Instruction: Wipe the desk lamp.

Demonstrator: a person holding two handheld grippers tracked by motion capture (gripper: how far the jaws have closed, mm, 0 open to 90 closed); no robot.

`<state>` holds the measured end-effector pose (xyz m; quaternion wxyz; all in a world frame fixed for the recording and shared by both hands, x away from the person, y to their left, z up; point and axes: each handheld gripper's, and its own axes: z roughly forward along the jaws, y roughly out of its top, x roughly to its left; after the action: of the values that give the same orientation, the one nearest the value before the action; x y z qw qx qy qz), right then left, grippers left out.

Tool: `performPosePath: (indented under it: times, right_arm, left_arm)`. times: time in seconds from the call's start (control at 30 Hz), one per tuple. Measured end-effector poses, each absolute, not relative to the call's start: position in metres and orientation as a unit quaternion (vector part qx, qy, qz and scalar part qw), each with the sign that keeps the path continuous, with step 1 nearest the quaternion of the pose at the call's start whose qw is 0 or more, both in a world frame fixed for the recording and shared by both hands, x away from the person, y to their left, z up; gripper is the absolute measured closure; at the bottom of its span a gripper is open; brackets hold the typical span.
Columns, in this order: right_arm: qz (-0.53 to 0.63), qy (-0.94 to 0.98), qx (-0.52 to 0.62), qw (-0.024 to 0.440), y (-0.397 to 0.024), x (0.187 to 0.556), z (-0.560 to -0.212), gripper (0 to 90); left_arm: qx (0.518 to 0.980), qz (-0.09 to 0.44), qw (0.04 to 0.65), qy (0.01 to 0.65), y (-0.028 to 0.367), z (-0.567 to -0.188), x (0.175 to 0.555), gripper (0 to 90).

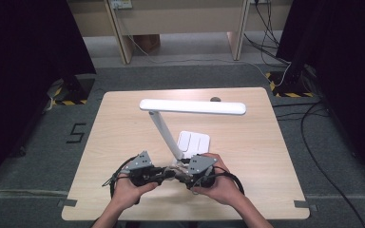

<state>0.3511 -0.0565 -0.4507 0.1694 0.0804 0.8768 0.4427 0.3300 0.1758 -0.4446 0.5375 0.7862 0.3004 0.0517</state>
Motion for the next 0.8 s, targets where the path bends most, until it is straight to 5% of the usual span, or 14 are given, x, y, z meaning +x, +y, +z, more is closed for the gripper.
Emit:
performPosePath:
  times: [0.17, 0.43, 0.6, 0.8]
  right_arm:
    - [0.442, 0.877, 0.066, 0.175, -0.0544, 0.3488, -0.4479, 44.2]
    - [0.437, 0.88, 0.08, 0.165, -0.0568, 0.3491, -0.4472, 80.7]
    - [0.433, 0.882, 0.102, 0.158, -0.0568, 0.3491, -0.4481, 83.8]
    - [0.418, 0.885, 0.129, 0.157, -0.0603, 0.3528, -0.4501, 84.3]
  left_arm:
    - [0.789, 0.051, 0.535, 0.297, 0.1747, -0.4438, 0.331, 80.4]
    - [0.786, 0.059, 0.535, 0.306, 0.1771, -0.4442, 0.3332, 80.2]
    - [0.783, 0.061, 0.535, 0.311, 0.1754, -0.4467, 0.3355, 77.7]
    - [0.776, 0.07, 0.542, 0.317, 0.1762, -0.4476, 0.3374, 62.6]
